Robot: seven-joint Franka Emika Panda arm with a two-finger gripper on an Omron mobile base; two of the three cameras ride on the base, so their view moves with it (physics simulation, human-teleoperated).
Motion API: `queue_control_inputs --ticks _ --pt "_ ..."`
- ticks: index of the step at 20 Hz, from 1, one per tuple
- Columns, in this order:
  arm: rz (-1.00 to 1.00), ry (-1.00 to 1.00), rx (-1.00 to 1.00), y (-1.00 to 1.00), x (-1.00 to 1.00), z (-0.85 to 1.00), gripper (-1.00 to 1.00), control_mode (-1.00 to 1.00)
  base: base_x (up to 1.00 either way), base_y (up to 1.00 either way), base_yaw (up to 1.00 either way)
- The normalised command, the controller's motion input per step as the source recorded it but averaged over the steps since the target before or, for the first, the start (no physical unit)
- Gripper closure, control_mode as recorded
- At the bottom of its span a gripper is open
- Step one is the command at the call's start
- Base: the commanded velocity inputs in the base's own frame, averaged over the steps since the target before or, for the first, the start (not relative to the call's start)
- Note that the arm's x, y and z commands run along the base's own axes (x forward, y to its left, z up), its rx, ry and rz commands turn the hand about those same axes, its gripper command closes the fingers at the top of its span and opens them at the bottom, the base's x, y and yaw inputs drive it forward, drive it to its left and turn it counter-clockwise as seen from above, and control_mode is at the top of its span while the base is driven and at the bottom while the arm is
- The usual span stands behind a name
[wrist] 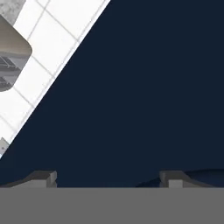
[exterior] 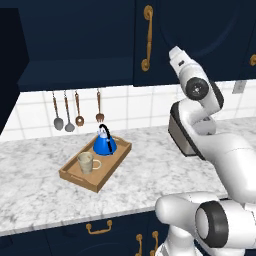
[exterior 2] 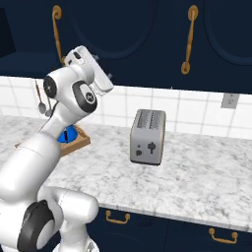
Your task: Pick the kettle from the counter and place it on the tray. Then pick the mug from the cabinet and place it on the tray. Then close the cabinet doors.
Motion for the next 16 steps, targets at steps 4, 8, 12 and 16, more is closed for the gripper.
queue_control_inputs --ticks 4,8,12,16 --pt "-0.1 0.06 0.03 -0.01 -0.06 -0.99 -1.0 -1.0 0.0 0.0 0.0" --pt "-0.01 0.06 0.0 0.1 -0.26 -0.76 -1.0 -1.0 0.0 0.0 0.0" --pt "0.0 0.0 0.0 0.24 -0.7 -0.04 -1.0 -1.0 0.0 0.0 0.0" --pt "0.0 0.0 -0.02 0.5 -0.7 0.0 -1.0 -1.0 0.0 0.0 0.0"
